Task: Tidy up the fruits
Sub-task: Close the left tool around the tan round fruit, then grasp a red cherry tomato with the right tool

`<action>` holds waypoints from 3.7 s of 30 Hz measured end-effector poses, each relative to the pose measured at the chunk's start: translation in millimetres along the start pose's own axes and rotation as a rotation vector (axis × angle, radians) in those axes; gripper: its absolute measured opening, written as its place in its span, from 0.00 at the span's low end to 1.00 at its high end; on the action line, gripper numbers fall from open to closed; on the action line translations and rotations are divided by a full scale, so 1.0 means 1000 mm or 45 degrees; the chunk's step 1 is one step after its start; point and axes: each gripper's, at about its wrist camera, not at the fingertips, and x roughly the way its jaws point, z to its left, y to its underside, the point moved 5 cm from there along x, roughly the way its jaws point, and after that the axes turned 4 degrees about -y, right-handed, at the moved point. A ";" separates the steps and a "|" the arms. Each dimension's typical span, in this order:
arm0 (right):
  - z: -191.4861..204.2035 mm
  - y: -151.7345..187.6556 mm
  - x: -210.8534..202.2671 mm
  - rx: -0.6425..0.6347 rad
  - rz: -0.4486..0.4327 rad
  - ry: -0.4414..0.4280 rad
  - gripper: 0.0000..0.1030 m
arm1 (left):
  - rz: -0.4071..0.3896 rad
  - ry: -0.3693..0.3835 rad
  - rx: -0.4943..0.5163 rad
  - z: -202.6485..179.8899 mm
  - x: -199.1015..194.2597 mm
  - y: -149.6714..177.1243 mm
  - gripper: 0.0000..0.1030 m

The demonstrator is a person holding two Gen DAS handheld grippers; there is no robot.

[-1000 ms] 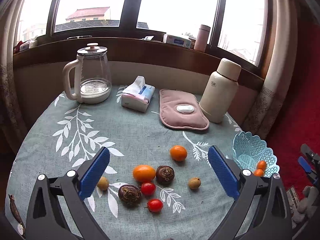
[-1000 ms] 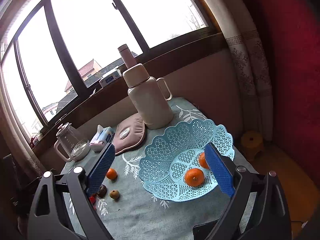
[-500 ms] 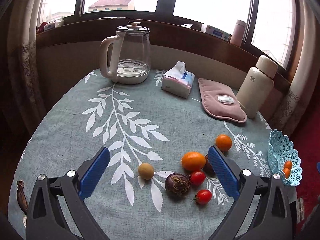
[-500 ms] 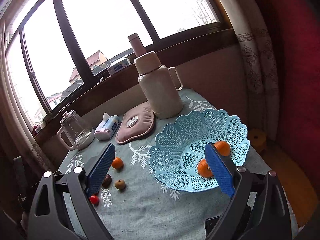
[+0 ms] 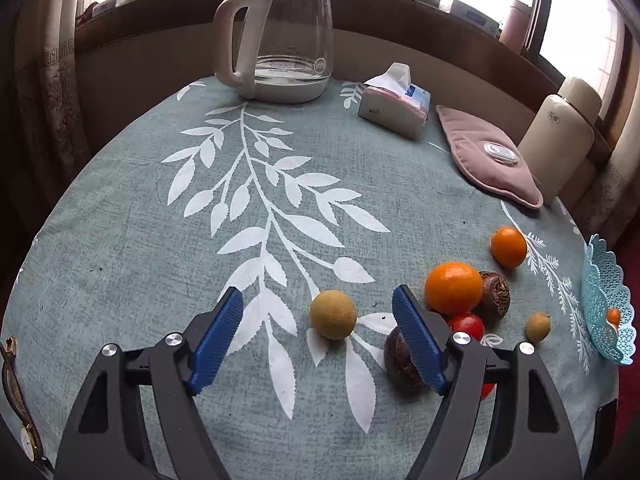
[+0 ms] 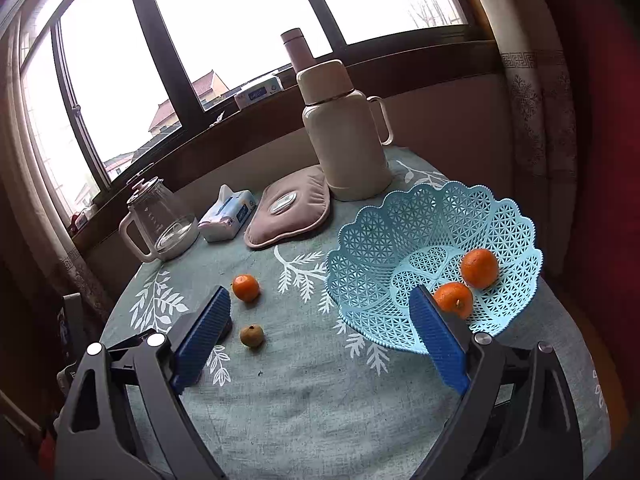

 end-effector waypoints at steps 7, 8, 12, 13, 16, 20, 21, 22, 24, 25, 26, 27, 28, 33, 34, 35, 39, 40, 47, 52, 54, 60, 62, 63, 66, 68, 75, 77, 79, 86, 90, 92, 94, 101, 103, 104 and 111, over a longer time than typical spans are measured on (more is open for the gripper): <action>0.003 0.005 0.007 -0.009 0.030 -0.002 0.90 | 0.037 0.011 -0.004 -0.002 0.012 0.007 0.57; 0.004 0.006 0.008 -0.010 0.033 -0.002 0.90 | 0.035 0.006 -0.004 -0.002 0.012 0.007 0.56; 0.006 0.010 0.011 -0.016 0.049 -0.003 0.90 | 0.029 -0.019 0.001 -0.002 0.013 0.006 0.46; 0.007 0.012 0.012 -0.019 0.052 -0.003 0.90 | 0.027 -0.025 0.008 -0.002 0.014 0.006 0.44; 0.009 0.015 0.017 -0.026 0.069 -0.004 0.90 | 0.012 -0.046 0.045 -0.005 0.014 0.008 0.42; 0.015 0.022 0.022 -0.041 0.092 -0.006 0.90 | -0.002 -0.063 0.096 -0.011 0.013 0.010 0.36; 0.016 0.024 0.023 -0.047 0.098 -0.009 0.90 | -0.004 -0.060 0.100 -0.011 0.013 0.011 0.34; 0.018 0.026 0.025 -0.054 0.105 -0.011 0.90 | -0.005 -0.058 0.100 -0.011 0.013 0.011 0.34; 0.021 0.031 0.028 -0.068 0.121 -0.015 0.90 | -0.017 -0.054 0.091 -0.010 0.011 0.011 0.32; 0.024 0.033 0.031 -0.074 0.130 -0.018 0.90 | -0.029 -0.057 0.089 -0.010 0.010 0.012 0.31; 0.026 0.036 0.033 -0.083 0.141 -0.020 0.90 | -0.041 -0.060 0.090 -0.010 0.008 0.012 0.29; 0.028 0.039 0.035 -0.091 0.151 -0.021 0.90 | -0.051 -0.061 0.091 -0.010 0.006 0.013 0.27; 0.031 0.042 0.038 -0.099 0.160 -0.022 0.90 | -0.061 -0.056 0.088 -0.009 0.004 0.013 0.26; 0.045 0.058 0.047 -0.134 0.206 -0.040 0.90 | -0.082 -0.017 0.011 0.001 0.000 0.013 0.25; 0.048 0.061 0.049 -0.141 0.218 -0.043 0.90 | -0.085 -0.011 -0.002 0.004 -0.001 0.012 0.25; 0.051 0.065 0.051 -0.145 0.230 -0.044 0.90 | -0.087 -0.008 -0.008 0.005 -0.002 0.012 0.25; 0.061 0.079 0.058 -0.159 0.282 -0.050 0.90 | -0.102 0.005 -0.012 0.007 -0.007 0.011 0.25; 0.063 0.080 0.059 -0.159 0.291 -0.051 0.90 | -0.110 0.009 -0.011 0.008 -0.009 0.010 0.25; 0.076 0.083 0.074 -0.131 0.338 -0.073 0.90 | -0.160 0.018 -0.032 0.012 -0.016 0.005 0.25; 0.093 0.083 0.087 -0.159 0.363 -0.076 0.90 | -0.162 0.021 -0.052 0.015 -0.015 0.005 0.25; 0.103 0.086 0.093 -0.167 0.382 -0.095 0.90 | -0.161 0.022 -0.065 0.018 -0.013 0.006 0.25; 0.135 0.103 0.116 -0.260 0.451 -0.119 0.89 | -0.162 0.047 -0.098 0.024 -0.012 0.006 0.25; 0.143 0.108 0.124 -0.286 0.471 -0.117 0.82 | -0.168 0.055 -0.105 0.025 -0.013 0.006 0.25; 0.146 0.110 0.128 -0.295 0.484 -0.117 0.81 | -0.170 0.059 -0.110 0.026 -0.014 0.006 0.25; 0.152 0.114 0.140 -0.313 0.515 -0.115 0.74 | -0.163 0.073 -0.123 0.028 -0.013 0.006 0.25; 0.155 0.117 0.145 -0.320 0.532 -0.116 0.68 | -0.154 0.080 -0.133 0.029 -0.011 0.007 0.25; 0.162 0.122 0.159 -0.353 0.561 -0.118 0.56 | -0.144 0.089 -0.148 0.031 -0.010 0.006 0.25; 0.162 0.121 0.160 -0.361 0.561 -0.118 0.49 | -0.143 0.088 -0.148 0.030 -0.010 0.006 0.25; 0.161 0.121 0.160 -0.370 0.558 -0.109 0.46 | -0.144 0.088 -0.149 0.030 -0.010 0.006 0.25; 0.165 0.125 0.158 -0.420 0.551 -0.094 0.32 | -0.146 0.087 -0.143 0.029 -0.009 0.007 0.25; 0.166 0.125 0.155 -0.419 0.551 -0.098 0.30 | -0.146 0.087 -0.143 0.029 -0.009 0.007 0.25; 0.166 0.124 0.153 -0.411 0.546 -0.100 0.28 | -0.149 0.090 -0.141 0.029 -0.010 0.006 0.25; 0.165 0.122 0.150 -0.405 0.540 -0.101 0.28 | -0.154 0.095 -0.139 0.028 -0.011 0.006 0.25; 0.158 0.115 0.141 -0.367 0.510 -0.091 0.28 | -0.168 0.134 -0.130 0.024 -0.014 0.005 0.25; 0.154 0.110 0.137 -0.351 0.495 -0.082 0.28 | -0.168 0.147 -0.130 0.023 -0.015 0.006 0.25; 0.152 0.108 0.135 -0.341 0.487 -0.076 0.28 | -0.171 0.151 -0.127 0.022 -0.016 0.005 0.25; 0.124 0.080 0.117 -0.254 0.397 -0.008 0.28 | -0.183 0.179 -0.101 0.015 -0.019 0.005 0.25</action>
